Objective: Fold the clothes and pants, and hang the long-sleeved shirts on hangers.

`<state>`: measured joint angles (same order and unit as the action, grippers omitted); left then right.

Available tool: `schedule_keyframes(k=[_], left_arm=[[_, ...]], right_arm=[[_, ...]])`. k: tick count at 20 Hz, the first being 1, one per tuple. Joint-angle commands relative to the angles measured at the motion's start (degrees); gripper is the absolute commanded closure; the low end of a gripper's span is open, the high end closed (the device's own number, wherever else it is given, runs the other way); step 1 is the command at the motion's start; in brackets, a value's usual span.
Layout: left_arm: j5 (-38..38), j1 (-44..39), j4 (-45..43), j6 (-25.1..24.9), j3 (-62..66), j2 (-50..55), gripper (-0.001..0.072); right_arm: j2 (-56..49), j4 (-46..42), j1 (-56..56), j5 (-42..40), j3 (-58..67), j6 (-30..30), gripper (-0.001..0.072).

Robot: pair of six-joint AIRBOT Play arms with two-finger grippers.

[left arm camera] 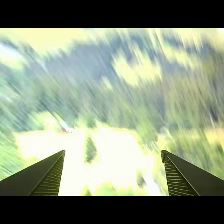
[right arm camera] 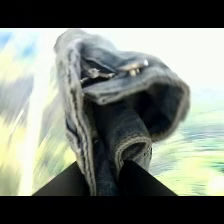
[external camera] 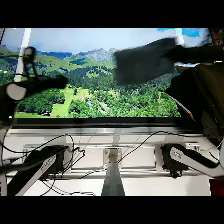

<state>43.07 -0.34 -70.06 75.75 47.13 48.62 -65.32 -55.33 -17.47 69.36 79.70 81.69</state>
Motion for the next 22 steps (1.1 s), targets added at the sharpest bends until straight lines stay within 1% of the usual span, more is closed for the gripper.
schedule_keyframes(k=[1,3,5,6,7,8,10,11,12,13,14,15,16,17,18,19,20,21,22], left_arm=[[-3.0,2.6,-1.9,-0.1,2.8,-1.9,0.0024],[-3.0,2.3,-1.0,-0.1,2.7,-1.9,0.0024],[-3.0,2.3,1.2,-0.1,2.7,-1.9,0.0024],[-3.0,2.3,1.9,-0.1,2.7,-1.9,0.0024],[-3.0,2.3,2.3,-0.1,2.7,-1.9,0.0024],[-3.0,2.3,2.6,-0.1,2.7,-1.9,0.0023],[-3.0,2.3,2.6,-0.1,2.7,-1.9,0.0024],[-3.0,2.3,2.6,-0.1,2.7,-1.9,0.0024],[-3.0,2.3,2.6,-0.1,2.7,-1.9,0.0024],[-3.0,2.3,2.6,-0.1,2.7,-1.9,0.0023],[-3.0,2.3,2.6,-0.1,2.7,-1.9,0.0024],[-3.0,2.3,2.6,-0.1,2.7,-1.9,0.0024],[-3.0,2.3,2.6,-0.1,2.7,-1.9,0.0024],[-3.0,2.3,2.6,-0.1,2.7,-1.9,0.0024],[-3.0,2.3,2.6,-0.1,2.7,-1.9,0.0024],[-3.0,2.3,2.6,-0.1,2.7,-1.9,0.0024],[-3.0,2.3,2.6,-0.1,2.7,-1.9,0.0024],[-3.0,2.3,2.6,-0.1,2.7,-1.9,0.0024],[-3.0,2.3,2.6,-0.1,2.7,-1.9,0.0024]], right_arm=[[10.9,-16.5,-14.6,3.3,6.1,19.2,0.0674],[14.7,-22.5,-24.5,8.1,6.4,26.4,0.0673],[16.5,-26.9,-34.2,15.1,6.4,33.3,0.0673],[16.5,-27.9,-38.4,18.5,6.4,36.3,0.0673],[16.4,-28.0,-42.7,21.5,6.4,38.0,0.0657],[16.1,-27.9,-46.2,22.8,6.4,39.2,0.0579],[16.0,-27.8,-49.8,23.5,6.4,39.0,0.0283],[16.0,-27.4,-50.0,23.0,6.4,36.9,0.0263],[16.0,-25.5,-50.0,21.6,6.3,33.4,0.0261],[16.0,-22.0,-50.0,20.1,6.0,30.1,0.0256],[16.0,-18.9,-50.0,19.3,5.8,28.1,0.018],[16.0,-17.1,-49.4,18.3,5.6,26.7,0.0069],[15.9,-16.2,-47.8,17.5,5.6,25.0,0.0047],[15.8,-15.0,-45.3,16.6,5.6,23.0,0.0052],[15.4,-13.3,-41.6,16.2,5.6,19.3,0.0056],[14.9,-12.0,-37.1,16.0,5.6,16.1,0.0087],[14.3,-11.8,-31.1,16.1,5.6,13.2,0.0173],[13.7,-12.3,-25.0,16.0,5.6,10.9,0.0196],[13.0,-13.2,-18.1,16.0,5.6,8.5,0.0269]])
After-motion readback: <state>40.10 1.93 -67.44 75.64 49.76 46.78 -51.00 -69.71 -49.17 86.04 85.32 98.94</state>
